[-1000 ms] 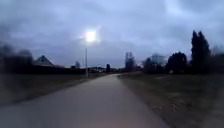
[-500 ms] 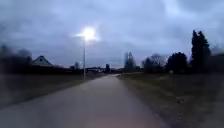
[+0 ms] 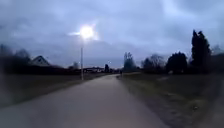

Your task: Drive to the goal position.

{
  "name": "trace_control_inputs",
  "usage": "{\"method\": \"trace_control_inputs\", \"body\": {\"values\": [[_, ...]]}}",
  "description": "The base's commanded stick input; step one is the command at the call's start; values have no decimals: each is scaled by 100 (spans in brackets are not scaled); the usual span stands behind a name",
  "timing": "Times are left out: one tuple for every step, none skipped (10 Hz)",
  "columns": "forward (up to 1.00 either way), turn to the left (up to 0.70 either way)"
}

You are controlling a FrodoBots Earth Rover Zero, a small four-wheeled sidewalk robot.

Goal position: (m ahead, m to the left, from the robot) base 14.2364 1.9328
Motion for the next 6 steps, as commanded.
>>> {"method": "trace_control_inputs", "body": {"values": [[100,4],[100,4],[100,4],[100,4],[100,4],[100,4]]}}
